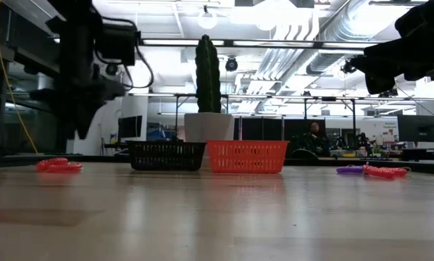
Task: Sort spring keychains
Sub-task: Put the orange spring keychain in the orange bin
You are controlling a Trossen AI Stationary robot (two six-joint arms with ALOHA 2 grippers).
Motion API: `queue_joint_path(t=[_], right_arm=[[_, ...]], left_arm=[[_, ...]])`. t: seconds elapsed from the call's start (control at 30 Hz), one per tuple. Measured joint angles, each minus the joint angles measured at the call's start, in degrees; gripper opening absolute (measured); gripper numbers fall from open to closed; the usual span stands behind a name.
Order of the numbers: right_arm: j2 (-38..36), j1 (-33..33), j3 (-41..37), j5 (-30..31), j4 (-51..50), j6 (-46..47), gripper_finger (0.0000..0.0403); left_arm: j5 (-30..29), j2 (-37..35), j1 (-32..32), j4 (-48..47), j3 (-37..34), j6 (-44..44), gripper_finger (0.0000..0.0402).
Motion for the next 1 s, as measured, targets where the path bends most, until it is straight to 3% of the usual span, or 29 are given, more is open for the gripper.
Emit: queue_joint_path(t=[0.37,1.0], right_arm=[[0.0,0.0,0.0,0.0,0.1,0.0,0.0157],[0.0,0.0,0.0,0.0,0.1,0.0,0.0158]], left_arm=[[0.2,0.0,0.0,6.2,-6.2,-10.3,0.0119],[0.5,4.4,0.8,11.4,-7.7,-15.2,0.0119]])
